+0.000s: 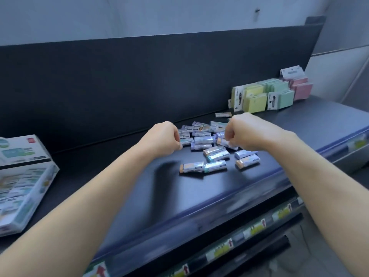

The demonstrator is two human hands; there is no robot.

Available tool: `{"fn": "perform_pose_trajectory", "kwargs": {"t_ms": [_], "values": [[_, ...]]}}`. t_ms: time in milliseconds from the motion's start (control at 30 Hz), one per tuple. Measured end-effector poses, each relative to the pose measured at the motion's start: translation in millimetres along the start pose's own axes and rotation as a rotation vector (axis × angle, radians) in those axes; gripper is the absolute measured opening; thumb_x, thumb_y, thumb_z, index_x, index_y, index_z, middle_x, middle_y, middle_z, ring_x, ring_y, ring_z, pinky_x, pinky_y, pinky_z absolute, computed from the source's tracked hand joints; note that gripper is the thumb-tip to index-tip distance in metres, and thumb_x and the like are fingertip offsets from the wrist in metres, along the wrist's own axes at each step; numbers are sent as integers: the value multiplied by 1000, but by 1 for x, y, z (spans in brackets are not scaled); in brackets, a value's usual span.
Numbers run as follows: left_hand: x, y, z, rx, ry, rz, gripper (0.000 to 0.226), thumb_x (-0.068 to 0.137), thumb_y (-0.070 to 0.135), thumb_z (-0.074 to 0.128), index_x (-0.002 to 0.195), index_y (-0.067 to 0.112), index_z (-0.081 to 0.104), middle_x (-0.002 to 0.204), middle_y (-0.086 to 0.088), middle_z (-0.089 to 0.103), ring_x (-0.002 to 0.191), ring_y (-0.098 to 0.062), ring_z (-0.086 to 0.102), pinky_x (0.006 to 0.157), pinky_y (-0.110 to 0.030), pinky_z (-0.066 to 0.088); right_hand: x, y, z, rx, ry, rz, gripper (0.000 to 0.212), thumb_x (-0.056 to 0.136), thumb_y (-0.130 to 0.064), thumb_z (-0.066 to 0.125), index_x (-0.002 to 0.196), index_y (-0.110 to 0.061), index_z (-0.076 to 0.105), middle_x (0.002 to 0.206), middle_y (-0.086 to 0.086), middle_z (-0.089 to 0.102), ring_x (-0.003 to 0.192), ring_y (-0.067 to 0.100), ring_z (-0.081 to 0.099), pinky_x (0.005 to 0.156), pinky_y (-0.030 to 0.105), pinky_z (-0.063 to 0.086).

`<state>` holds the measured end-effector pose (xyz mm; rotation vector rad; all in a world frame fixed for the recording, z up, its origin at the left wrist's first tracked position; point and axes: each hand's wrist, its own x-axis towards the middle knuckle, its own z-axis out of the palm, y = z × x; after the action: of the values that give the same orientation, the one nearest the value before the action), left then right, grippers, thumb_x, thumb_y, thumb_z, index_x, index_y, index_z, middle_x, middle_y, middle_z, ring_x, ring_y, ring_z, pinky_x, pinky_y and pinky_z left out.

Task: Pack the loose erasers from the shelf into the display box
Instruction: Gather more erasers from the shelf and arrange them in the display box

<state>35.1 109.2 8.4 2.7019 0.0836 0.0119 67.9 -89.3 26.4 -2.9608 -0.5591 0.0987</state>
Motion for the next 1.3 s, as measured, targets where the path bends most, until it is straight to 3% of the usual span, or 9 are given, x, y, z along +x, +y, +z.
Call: {"fn": "perform_pose_trajectory", "kwargs": {"t_ms": [267,500,633,933,1033,1100,1167,1233,1300], "values": [[23,-10,21,24,64,-71,18,89,13,59,105,12,65,108,-4,62,92,-20,54,74,-25,38,20,9,25,33,-128,-79,24,84,-5,60,102,-20,69,103,6,66,90,28,63,76,31,54],[37,-17,27,28,53,-76,6,87,15,61,91,13,64,101,-7,66,93,-26,59,73,-28,42,20,5,24,69,-125,-42,17,84,-16,66,101,-13,69,99,8,68,88,27,62,75,30,51],[44,-19,29,33,33,-60,12,86,20,65,94,11,64,101,-8,66,94,-28,59,76,-31,45,22,-1,25,51,-127,-9,19,83,-17,68,100,-10,70,99,12,70,95,31,64,75,34,53],[50,-21,23,35,-41,14,22,77,15,73,83,12,53,93,-5,57,82,-25,54,64,-28,38,26,-7,27,21,-164,43,6,80,-6,66,84,-9,70,90,12,72,84,30,68,70,35,55],[50,-22,22,-6,-76,19,19,74,12,74,86,10,61,89,-4,60,76,-23,53,57,-26,38,24,-8,28,21,-187,69,13,80,-6,67,91,1,70,99,23,69,70,21,56,62,31,45],[49,-23,18,-30,-84,30,15,73,10,74,85,8,65,83,-4,60,72,-22,52,54,-25,37,22,-10,28,2,-217,77,22,83,-8,66,102,4,68,111,23,65,75,26,59,63,28,40],[47,-24,14,-49,-80,41,10,75,8,73,82,10,66,80,-3,60,70,-21,52,55,-25,38,21,-10,27,-3,-238,80,24,85,-12,66,105,1,68,114,20,66,97,32,64,71,31,49],[44,-24,9,-72,-75,44,10,75,9,72,81,13,65,76,0,59,69,-18,52,53,-24,39,21,-10,25,-10,-253,68,12,85,-12,67,96,-8,67,105,10,68,93,28,62,73,30,49],[42,-24,6,-112,-69,44,9,75,9,71,79,14,64,72,2,58,64,-16,51,51,-23,38,21,-9,24,-26,-266,43,11,84,-11,68,80,-15,59,90,4,63,79,22,55,63,27,43]]}}
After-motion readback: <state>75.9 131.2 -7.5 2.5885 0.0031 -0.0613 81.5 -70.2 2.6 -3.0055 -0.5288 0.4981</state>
